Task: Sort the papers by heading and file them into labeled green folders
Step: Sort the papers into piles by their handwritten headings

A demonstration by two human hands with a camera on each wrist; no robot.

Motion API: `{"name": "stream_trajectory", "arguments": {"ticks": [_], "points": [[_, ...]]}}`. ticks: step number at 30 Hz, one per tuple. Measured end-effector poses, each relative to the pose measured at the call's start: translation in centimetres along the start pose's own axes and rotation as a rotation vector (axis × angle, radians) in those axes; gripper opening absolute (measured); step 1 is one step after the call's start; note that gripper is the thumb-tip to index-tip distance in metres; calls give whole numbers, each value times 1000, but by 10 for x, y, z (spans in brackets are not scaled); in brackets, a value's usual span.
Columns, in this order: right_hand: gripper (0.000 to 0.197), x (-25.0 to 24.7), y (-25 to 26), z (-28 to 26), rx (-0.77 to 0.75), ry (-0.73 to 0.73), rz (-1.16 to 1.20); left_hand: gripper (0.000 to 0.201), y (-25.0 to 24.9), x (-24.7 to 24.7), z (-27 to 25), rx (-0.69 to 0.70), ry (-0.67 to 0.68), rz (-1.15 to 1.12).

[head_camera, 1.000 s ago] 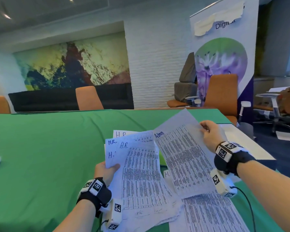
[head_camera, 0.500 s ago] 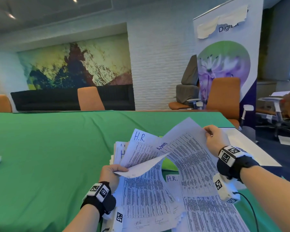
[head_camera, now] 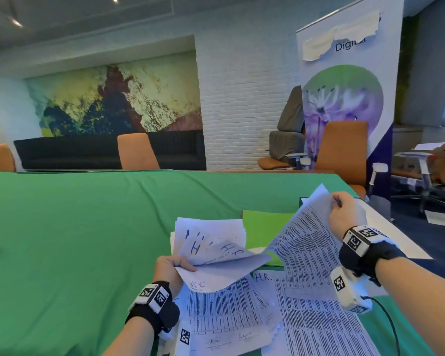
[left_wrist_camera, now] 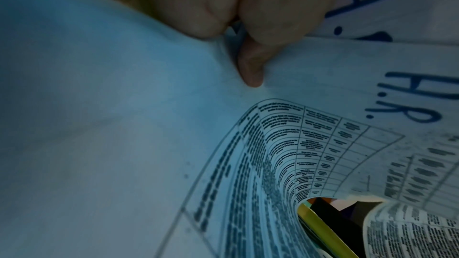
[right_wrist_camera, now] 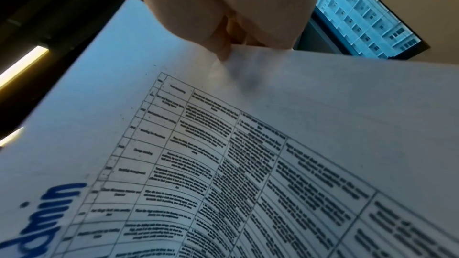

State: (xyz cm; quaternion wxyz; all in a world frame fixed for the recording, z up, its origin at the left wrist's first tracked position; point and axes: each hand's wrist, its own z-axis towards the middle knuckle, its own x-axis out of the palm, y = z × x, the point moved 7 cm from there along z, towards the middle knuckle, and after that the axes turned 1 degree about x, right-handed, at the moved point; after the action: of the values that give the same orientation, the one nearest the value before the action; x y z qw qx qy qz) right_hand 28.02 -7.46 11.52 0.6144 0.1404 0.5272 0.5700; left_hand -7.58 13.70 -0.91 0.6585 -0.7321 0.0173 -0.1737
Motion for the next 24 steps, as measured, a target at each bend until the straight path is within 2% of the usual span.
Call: {"name": "stream_trajectory", "arguments": {"ticks": [3, 7, 9, 12, 17, 19, 22, 24], "points": [[23, -2, -2, 1, 31, -26, 14, 19, 0, 0, -4, 2, 4, 22], [29, -8, -4, 2, 100, -86, 97, 22, -4, -2, -5, 54, 6, 58], [28, -7, 2, 4, 80, -89, 119, 22, -4, -4, -6, 51, -7, 42], [23, 1, 19, 7, -45, -51, 116, 24, -2, -7, -4, 16, -27, 39], [27, 25, 61, 1, -263, 191, -123, 25, -7, -13, -3, 22, -10, 17], [30, 30, 84, -7, -360, 276, -144, 26, -9, -15, -2, 23, 3, -3], [26, 31, 125, -17, -475, 377, 1, 26, -13, -19, 0, 39, 34, -26], [25, 29, 144, -15, -479, 383, 166, 26, -16, -21, 3, 54, 53, -37]]}}
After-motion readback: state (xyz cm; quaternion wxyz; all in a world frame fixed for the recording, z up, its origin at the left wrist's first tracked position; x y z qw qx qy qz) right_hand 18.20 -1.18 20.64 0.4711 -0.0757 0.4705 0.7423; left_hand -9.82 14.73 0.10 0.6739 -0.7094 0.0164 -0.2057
